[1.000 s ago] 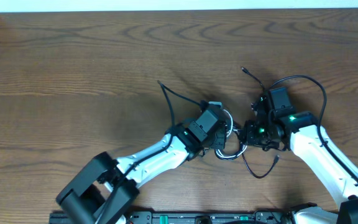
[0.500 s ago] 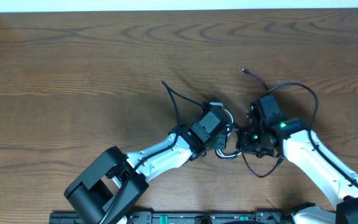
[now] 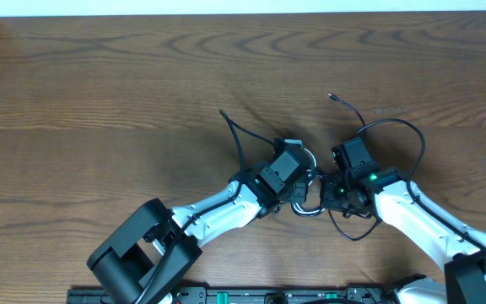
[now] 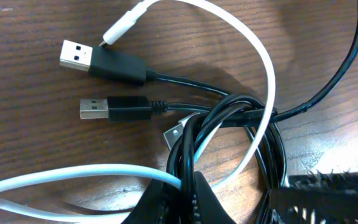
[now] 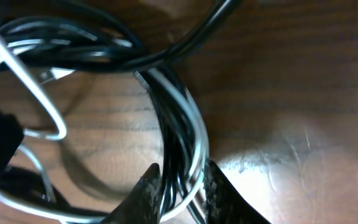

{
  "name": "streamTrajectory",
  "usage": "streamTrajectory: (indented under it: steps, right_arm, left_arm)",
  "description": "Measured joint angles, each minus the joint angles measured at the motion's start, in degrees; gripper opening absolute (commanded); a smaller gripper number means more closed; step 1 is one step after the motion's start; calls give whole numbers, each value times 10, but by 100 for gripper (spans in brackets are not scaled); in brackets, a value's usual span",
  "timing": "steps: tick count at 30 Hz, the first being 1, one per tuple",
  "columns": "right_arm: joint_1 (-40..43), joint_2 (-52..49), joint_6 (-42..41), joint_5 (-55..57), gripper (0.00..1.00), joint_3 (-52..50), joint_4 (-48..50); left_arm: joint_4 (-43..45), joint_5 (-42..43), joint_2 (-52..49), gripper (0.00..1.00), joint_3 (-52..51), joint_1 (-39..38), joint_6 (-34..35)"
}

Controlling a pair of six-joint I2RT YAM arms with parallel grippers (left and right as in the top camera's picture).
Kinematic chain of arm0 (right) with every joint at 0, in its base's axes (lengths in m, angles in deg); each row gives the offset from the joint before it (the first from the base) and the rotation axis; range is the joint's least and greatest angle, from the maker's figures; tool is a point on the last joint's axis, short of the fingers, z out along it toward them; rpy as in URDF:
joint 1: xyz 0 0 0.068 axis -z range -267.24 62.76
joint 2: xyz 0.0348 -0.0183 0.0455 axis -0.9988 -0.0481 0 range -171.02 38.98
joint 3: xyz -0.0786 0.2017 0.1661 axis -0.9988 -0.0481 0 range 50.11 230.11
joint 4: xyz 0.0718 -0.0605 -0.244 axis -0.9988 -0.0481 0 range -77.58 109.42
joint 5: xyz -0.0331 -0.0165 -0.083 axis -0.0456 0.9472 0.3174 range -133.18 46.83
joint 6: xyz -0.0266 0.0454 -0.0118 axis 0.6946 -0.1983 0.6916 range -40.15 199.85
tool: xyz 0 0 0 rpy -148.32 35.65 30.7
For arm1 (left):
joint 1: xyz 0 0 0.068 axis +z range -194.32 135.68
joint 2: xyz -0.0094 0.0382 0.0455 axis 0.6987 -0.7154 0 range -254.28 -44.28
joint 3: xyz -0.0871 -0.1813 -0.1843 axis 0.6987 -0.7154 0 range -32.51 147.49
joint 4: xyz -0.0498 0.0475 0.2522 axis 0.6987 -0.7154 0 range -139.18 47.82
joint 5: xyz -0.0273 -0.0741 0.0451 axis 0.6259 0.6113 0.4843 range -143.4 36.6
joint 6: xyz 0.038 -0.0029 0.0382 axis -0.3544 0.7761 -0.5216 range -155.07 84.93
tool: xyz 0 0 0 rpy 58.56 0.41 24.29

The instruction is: Untangle cables

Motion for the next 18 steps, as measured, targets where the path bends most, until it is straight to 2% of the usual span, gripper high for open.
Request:
streamTrajectory:
  steps: [4, 10, 18]
  right_arm:
    - [0, -4, -8, 0, 20, 0, 7]
    - [0, -4, -12, -24, 28, 9, -16]
    - [0, -4, -8, -47, 26, 68, -59]
  left_arm:
    - [0, 0, 0, 7, 0, 0, 0]
    - [-4, -5, 0, 8, 0, 0, 0]
    - [-6, -6, 0, 7, 0, 0, 0]
